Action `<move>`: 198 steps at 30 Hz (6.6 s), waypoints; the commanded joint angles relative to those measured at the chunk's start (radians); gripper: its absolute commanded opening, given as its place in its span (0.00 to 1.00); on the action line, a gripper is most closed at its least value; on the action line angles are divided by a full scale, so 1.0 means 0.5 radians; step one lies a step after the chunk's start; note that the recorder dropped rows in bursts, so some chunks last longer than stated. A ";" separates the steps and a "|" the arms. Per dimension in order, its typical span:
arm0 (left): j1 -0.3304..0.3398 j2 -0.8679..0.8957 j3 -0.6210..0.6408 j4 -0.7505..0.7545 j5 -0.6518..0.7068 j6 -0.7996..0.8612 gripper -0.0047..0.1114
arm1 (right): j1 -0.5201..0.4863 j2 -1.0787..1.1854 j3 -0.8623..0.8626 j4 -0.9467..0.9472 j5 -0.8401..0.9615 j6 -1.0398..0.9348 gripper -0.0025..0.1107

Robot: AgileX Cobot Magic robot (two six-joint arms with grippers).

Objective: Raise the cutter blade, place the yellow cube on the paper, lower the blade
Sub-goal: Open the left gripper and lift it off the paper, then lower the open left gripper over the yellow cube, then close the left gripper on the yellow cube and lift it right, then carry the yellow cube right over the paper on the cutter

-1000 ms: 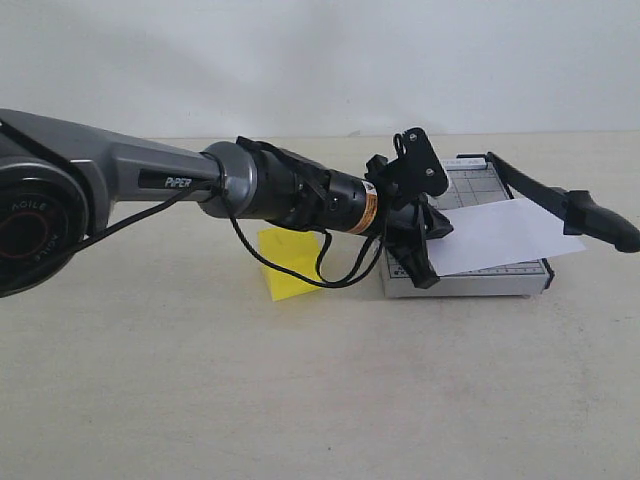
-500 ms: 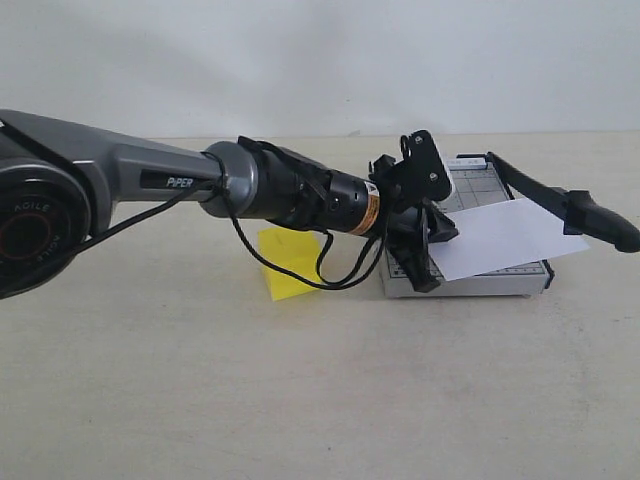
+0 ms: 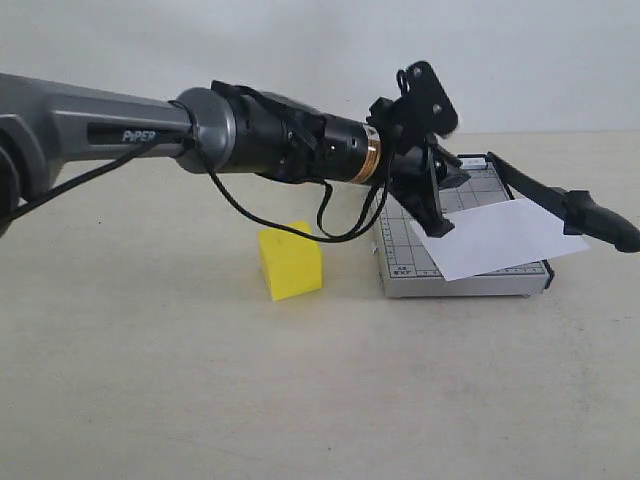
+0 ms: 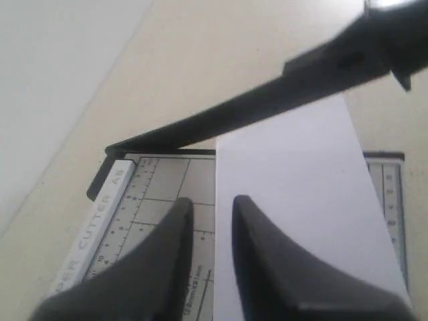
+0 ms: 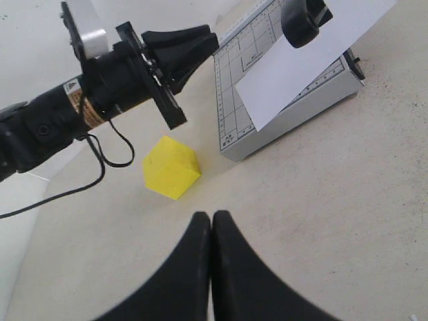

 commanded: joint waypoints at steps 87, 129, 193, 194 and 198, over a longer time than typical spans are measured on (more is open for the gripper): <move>0.428 -0.815 1.321 0.238 0.173 -0.248 0.87 | -0.006 -0.008 0.005 0.070 -0.111 -0.016 0.02; 0.428 -0.409 1.117 0.185 0.123 -0.217 0.86 | -0.006 -0.008 0.005 0.070 -0.154 -0.016 0.02; -0.268 -0.066 0.197 0.064 0.438 -0.181 0.08 | -0.006 -0.008 0.005 0.070 -0.183 -0.016 0.02; -0.268 -0.052 0.197 0.064 0.438 -0.181 0.08 | -0.006 -0.008 0.005 0.070 -0.183 -0.016 0.02; -0.268 0.000 0.197 0.064 0.442 -0.181 0.08 | -0.006 -0.008 0.005 0.070 -0.183 -0.016 0.02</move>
